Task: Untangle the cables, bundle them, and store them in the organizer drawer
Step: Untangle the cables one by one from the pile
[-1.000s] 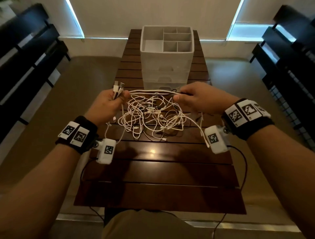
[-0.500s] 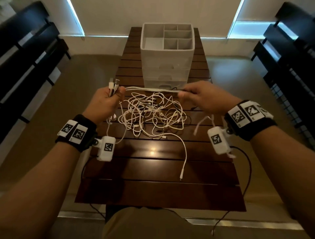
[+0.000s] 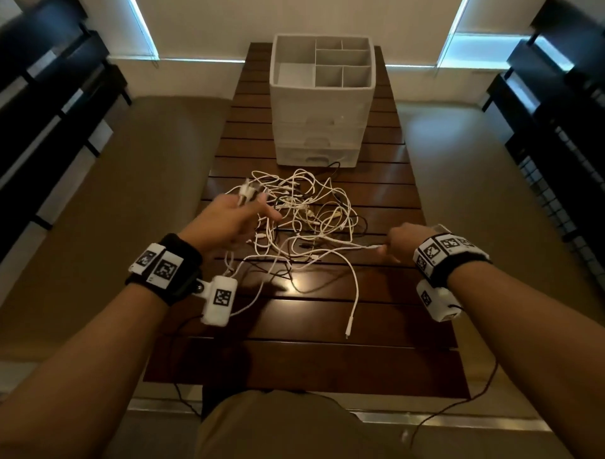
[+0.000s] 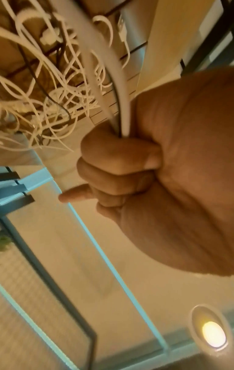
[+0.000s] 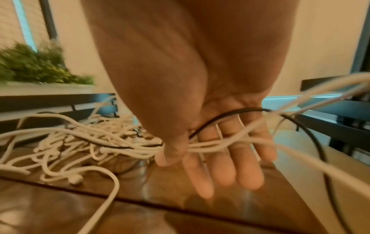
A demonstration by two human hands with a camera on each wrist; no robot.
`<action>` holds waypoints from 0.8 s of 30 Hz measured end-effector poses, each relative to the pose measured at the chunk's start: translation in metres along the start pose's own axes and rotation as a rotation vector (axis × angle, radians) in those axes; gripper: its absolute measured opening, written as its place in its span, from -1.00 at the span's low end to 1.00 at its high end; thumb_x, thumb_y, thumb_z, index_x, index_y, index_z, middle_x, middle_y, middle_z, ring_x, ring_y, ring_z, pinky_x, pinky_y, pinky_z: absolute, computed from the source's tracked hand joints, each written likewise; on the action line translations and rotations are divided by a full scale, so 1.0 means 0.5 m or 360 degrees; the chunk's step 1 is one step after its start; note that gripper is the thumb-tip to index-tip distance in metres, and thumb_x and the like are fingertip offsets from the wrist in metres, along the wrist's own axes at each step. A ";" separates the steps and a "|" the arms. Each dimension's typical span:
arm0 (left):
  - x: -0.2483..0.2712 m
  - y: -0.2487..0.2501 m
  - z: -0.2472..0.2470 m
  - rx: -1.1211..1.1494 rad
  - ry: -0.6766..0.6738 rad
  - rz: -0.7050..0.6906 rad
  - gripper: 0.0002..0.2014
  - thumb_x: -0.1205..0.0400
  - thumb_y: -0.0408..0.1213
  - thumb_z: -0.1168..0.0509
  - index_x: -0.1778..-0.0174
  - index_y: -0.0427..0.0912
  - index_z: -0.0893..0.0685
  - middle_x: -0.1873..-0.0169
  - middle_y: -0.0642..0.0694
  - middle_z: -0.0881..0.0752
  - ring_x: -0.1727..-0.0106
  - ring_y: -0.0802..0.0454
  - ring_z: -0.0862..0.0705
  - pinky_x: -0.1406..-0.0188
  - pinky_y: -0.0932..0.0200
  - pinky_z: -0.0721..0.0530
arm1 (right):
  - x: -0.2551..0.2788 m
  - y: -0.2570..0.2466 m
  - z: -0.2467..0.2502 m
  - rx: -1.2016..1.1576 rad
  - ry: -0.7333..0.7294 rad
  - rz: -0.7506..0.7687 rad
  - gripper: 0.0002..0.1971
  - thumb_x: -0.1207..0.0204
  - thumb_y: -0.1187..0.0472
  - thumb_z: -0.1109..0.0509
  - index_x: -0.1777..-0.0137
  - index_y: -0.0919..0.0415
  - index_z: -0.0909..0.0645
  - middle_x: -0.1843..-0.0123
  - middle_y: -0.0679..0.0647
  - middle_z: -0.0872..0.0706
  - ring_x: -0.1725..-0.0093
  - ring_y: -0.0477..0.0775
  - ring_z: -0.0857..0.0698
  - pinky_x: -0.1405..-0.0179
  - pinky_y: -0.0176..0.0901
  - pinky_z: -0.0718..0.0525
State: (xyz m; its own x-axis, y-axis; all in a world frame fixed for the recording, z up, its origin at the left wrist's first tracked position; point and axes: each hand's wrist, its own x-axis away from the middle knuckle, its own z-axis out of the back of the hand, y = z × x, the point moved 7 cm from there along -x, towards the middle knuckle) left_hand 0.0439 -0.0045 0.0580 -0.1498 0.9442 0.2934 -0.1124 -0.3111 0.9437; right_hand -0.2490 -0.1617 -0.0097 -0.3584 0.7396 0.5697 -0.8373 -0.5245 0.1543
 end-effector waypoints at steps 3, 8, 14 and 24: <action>0.008 0.031 0.042 0.0421 0.0163 -0.0055 -0.50 -0.85 0.08 -0.15 0.15 -0.22 -0.77 0.53 0.03 -0.25 0.58 0.12 -0.18 0.60 0.22 -0.05 | -0.008 0.024 -0.046 0.0055 -0.0058 -0.0109 -0.63 -0.78 -0.13 -0.23 -0.18 0.15 -0.68 -0.12 0.10 -0.72 -0.11 0.23 -0.72 -0.30 0.14 -0.62; 0.004 0.057 0.071 0.0756 0.0298 -0.0241 -0.48 -0.88 0.11 -0.07 0.32 -0.11 -0.55 0.54 0.03 -0.24 0.58 0.11 -0.17 0.61 0.17 -0.06 | 0.001 -0.041 0.005 -0.0031 0.0649 0.0145 -0.66 -0.70 -0.03 -0.37 -0.36 0.13 -0.58 -0.34 0.20 -0.60 -0.33 0.30 -0.61 -0.22 0.19 -0.62; -0.014 0.044 0.090 0.0894 0.0457 -0.0403 -0.42 -0.89 0.15 -0.01 0.37 -0.14 -0.40 0.57 -0.01 -0.23 0.59 0.09 -0.19 0.62 0.19 -0.23 | 0.003 -0.140 -0.066 -0.0121 0.0164 0.0293 -0.72 -0.66 -0.08 -0.39 -0.21 0.06 -0.71 -0.12 0.05 -0.76 -0.11 0.20 -0.79 -0.05 0.04 -0.77; 0.001 0.020 0.122 0.0984 0.0593 -0.0316 -0.45 -0.86 0.16 -0.11 0.40 -0.05 -0.30 0.53 0.00 -0.13 0.56 0.08 -0.03 0.66 0.25 -0.03 | 0.063 -0.150 0.074 -0.1084 0.1387 0.0412 -0.90 -0.72 0.21 -0.33 -0.18 0.14 -0.59 -0.15 0.00 -0.58 -0.09 -0.06 -0.54 0.03 -0.22 -0.57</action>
State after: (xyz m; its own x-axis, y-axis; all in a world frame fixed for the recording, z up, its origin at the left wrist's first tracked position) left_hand 0.1027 -0.0007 0.0771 -0.5194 0.8428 0.1413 0.3842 0.0827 0.9195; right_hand -0.1823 -0.1148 0.0268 -0.4956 0.8235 -0.2762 -0.6512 -0.5627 -0.5091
